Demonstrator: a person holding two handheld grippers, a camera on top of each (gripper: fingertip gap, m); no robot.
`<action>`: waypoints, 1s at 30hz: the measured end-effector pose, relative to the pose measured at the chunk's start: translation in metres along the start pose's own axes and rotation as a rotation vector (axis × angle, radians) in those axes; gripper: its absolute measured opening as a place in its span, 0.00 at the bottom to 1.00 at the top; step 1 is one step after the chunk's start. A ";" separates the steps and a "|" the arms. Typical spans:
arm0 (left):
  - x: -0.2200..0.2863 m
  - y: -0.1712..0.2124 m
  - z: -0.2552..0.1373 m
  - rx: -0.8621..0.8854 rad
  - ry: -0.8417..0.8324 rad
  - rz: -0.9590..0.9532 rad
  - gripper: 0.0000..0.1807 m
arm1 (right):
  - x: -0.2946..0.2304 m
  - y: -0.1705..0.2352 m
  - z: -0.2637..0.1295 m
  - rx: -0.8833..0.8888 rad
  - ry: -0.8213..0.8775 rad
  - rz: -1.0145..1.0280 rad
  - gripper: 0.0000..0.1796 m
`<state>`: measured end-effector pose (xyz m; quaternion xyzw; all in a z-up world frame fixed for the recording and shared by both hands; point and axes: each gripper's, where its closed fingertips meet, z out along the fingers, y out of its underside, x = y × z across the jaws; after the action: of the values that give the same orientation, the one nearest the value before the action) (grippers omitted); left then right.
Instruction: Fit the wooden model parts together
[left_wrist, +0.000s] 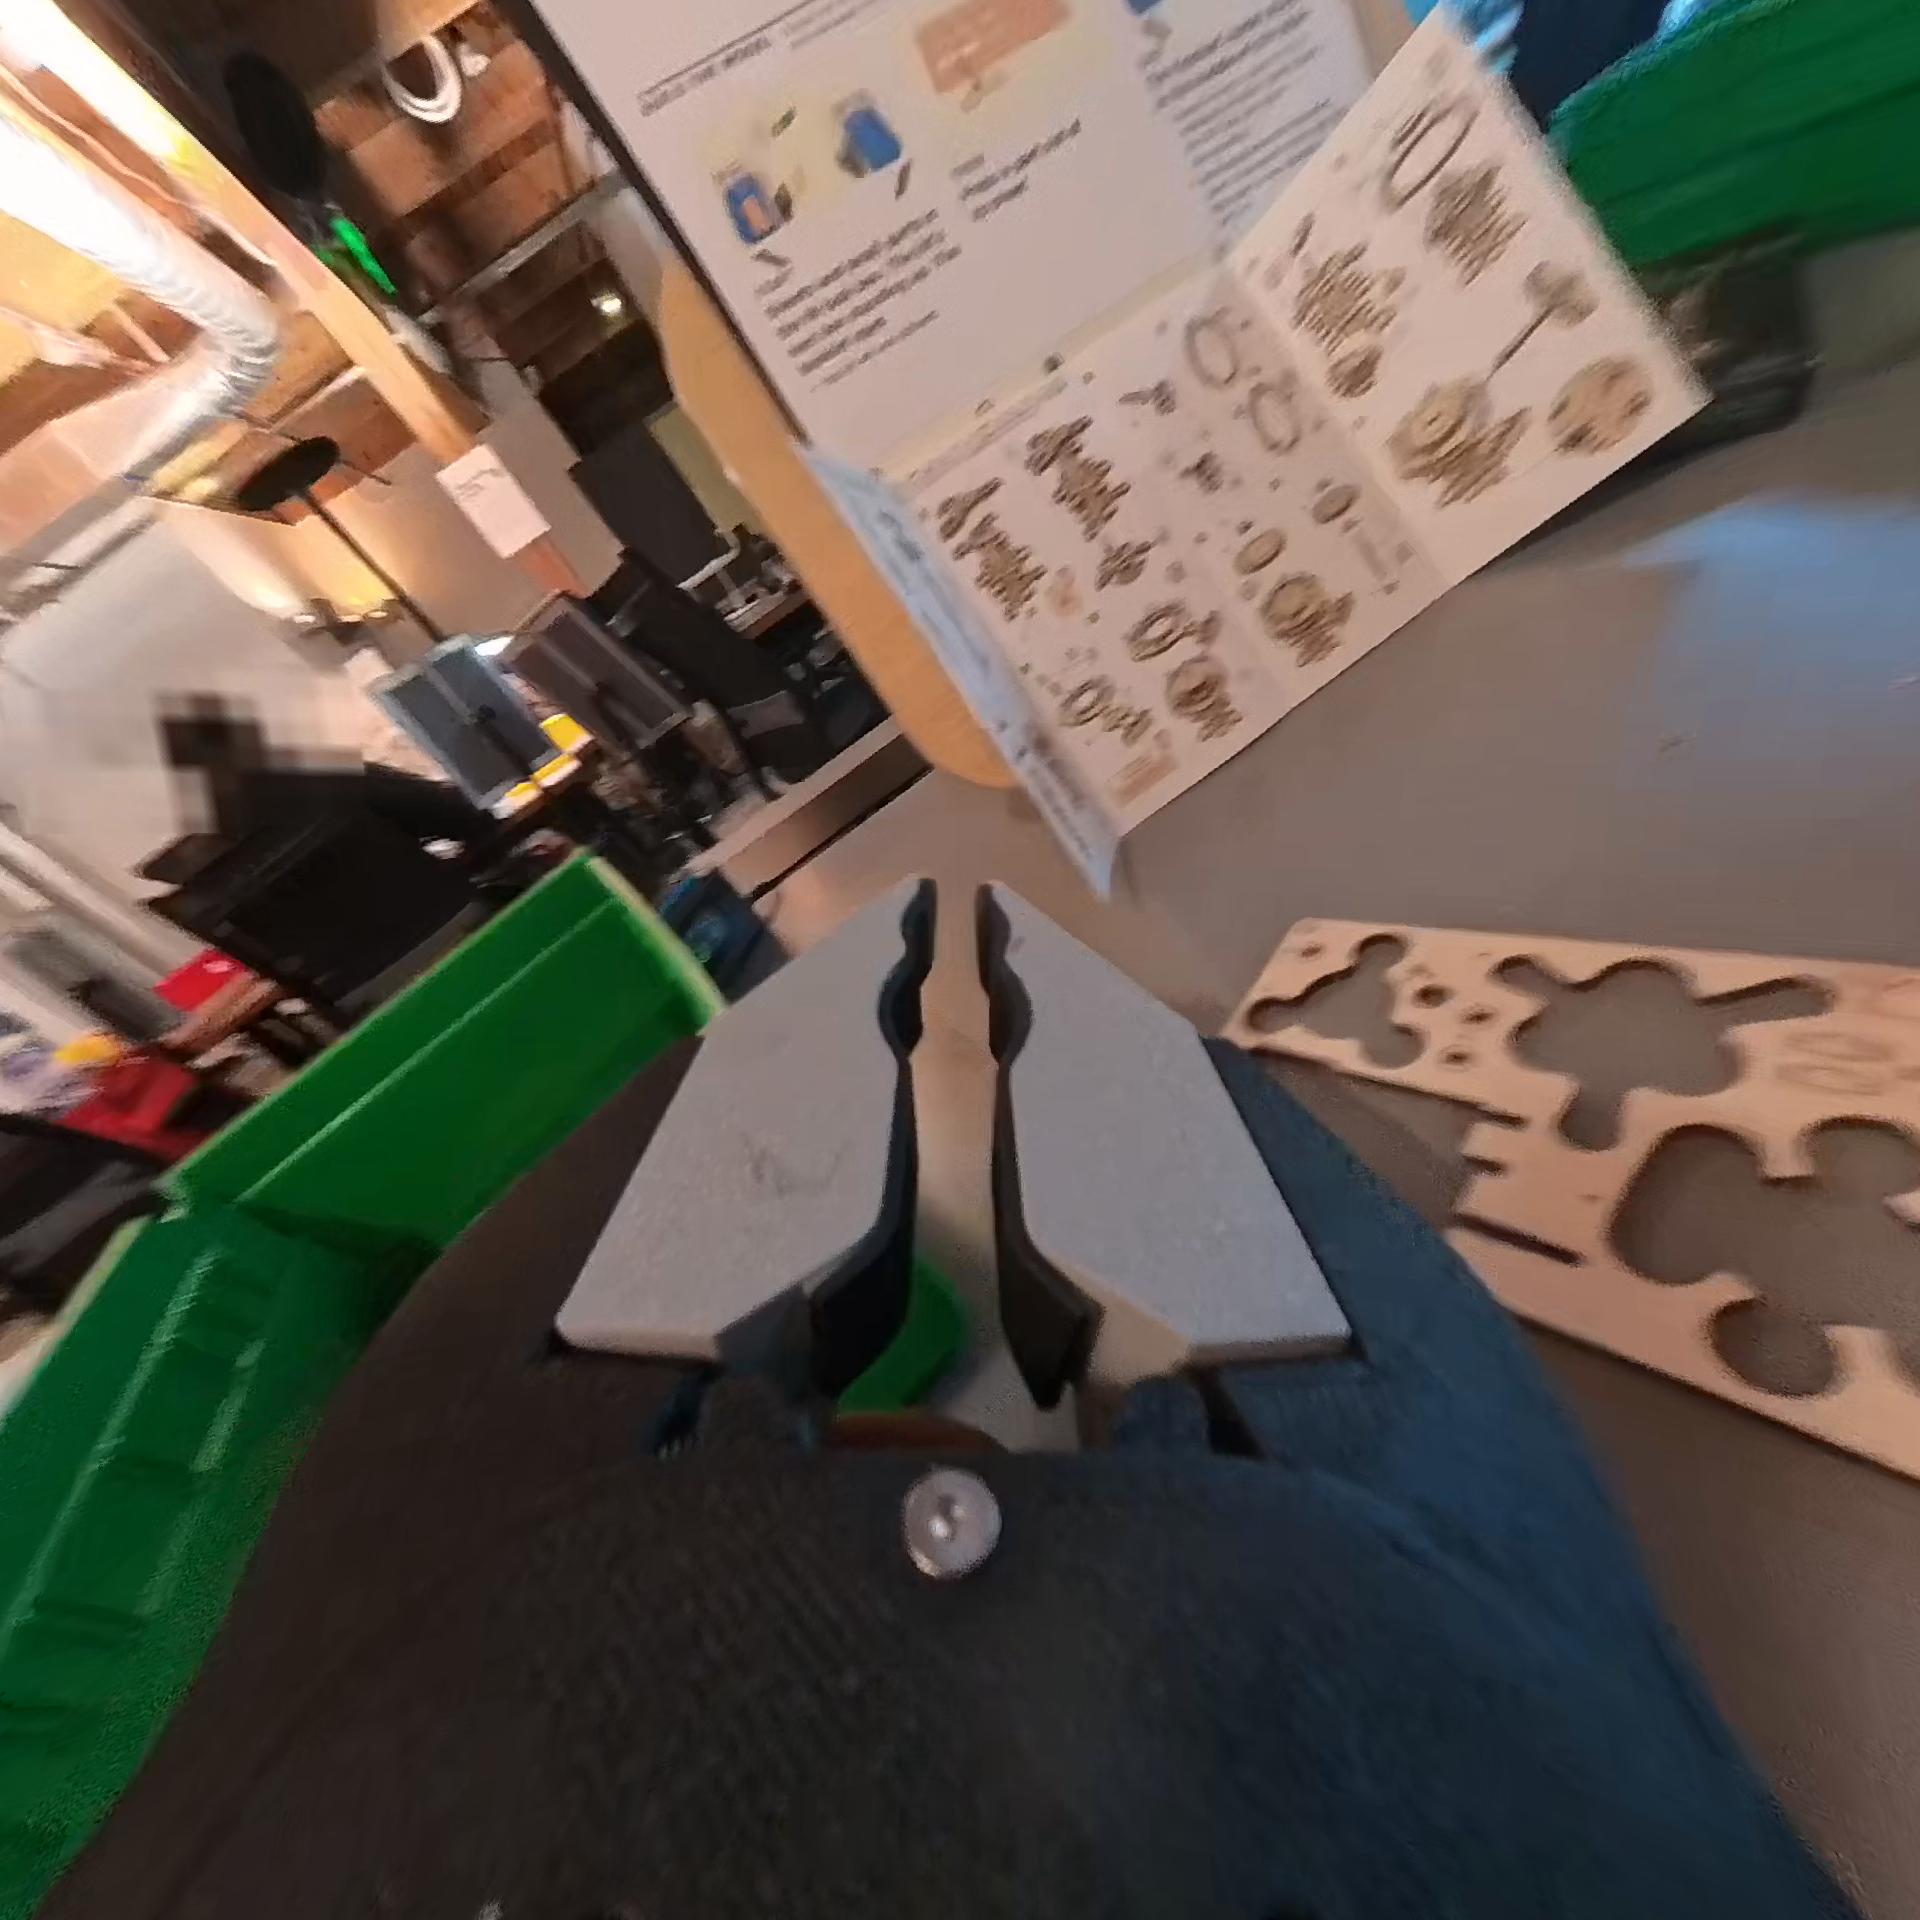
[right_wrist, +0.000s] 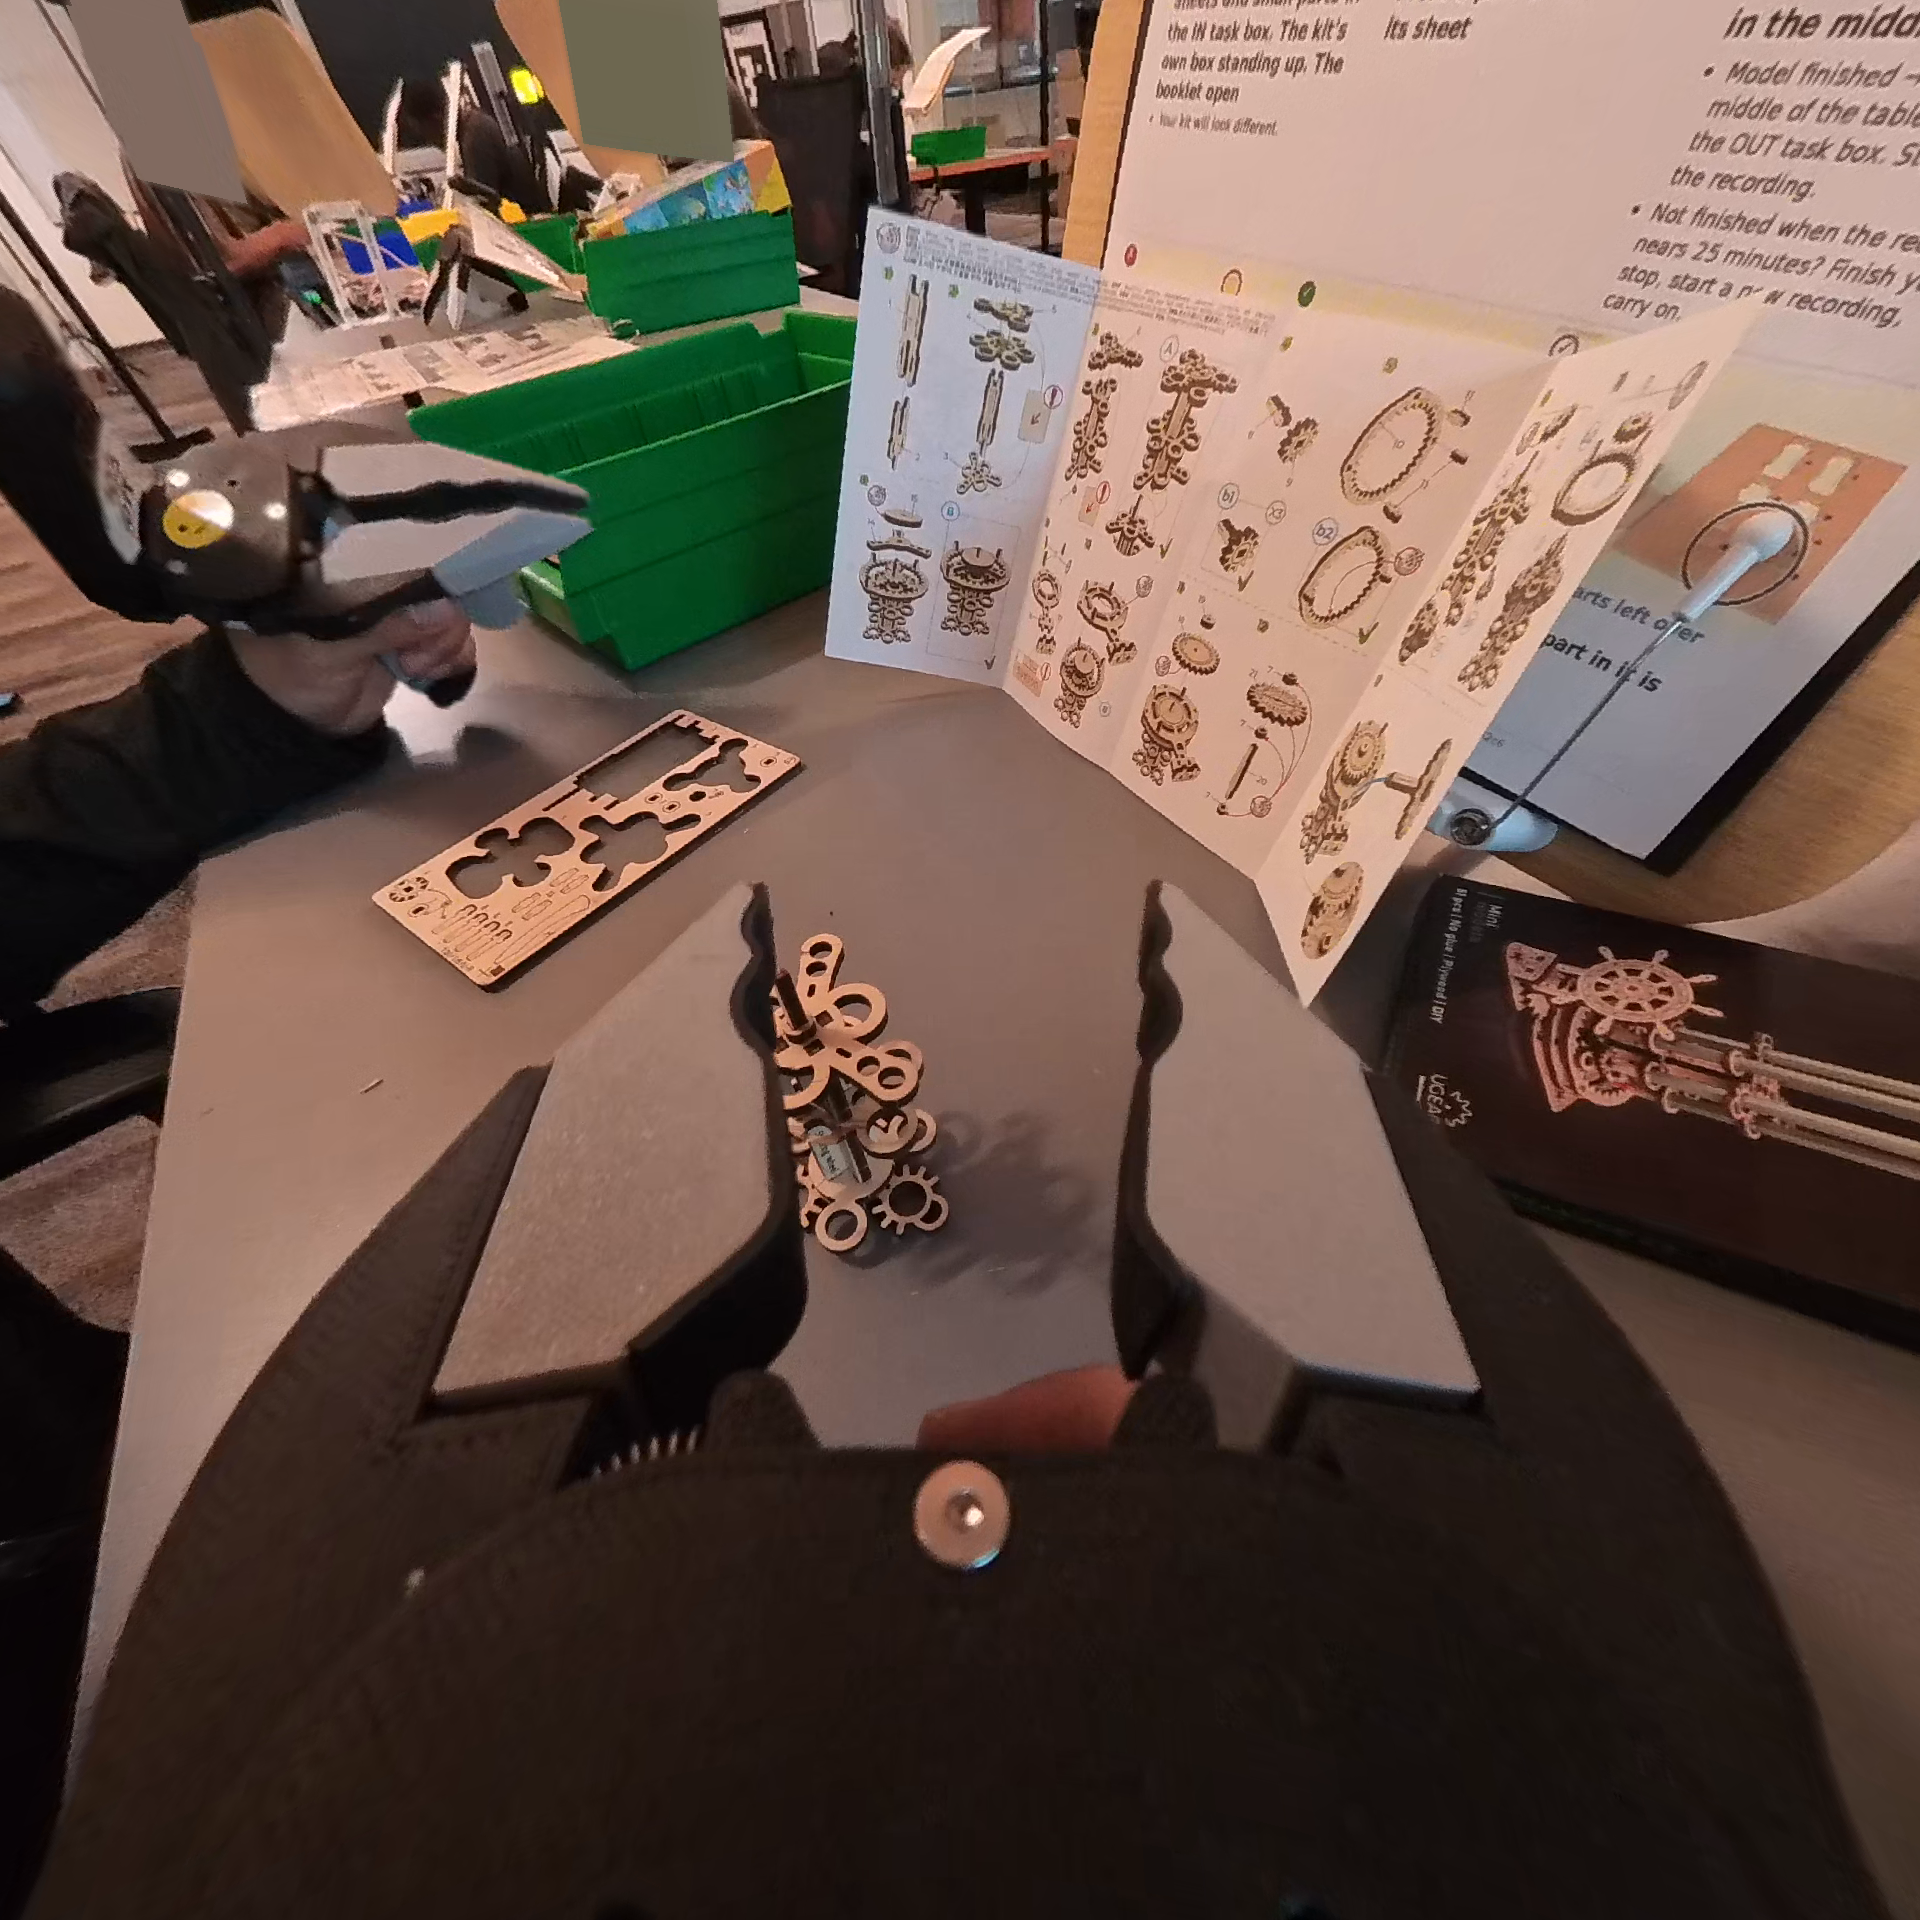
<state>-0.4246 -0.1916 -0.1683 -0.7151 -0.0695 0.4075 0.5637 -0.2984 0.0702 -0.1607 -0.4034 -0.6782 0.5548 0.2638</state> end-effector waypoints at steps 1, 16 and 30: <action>0.010 -0.008 -0.003 0.027 0.055 -0.042 0.03 | 0.001 -0.001 -0.001 0.006 0.003 0.002 0.37; 0.168 0.019 -0.078 -0.513 0.836 -0.006 0.19 | -0.003 -0.013 -0.011 0.049 -0.004 -0.004 0.39; 0.145 0.028 -0.060 -0.603 0.801 -0.053 0.25 | -0.005 -0.011 -0.010 0.042 -0.015 0.000 0.39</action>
<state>-0.2993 -0.1658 -0.2640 -0.9445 0.0194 0.0481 0.3243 -0.2898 0.0706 -0.1475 -0.3937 -0.6683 0.5720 0.2669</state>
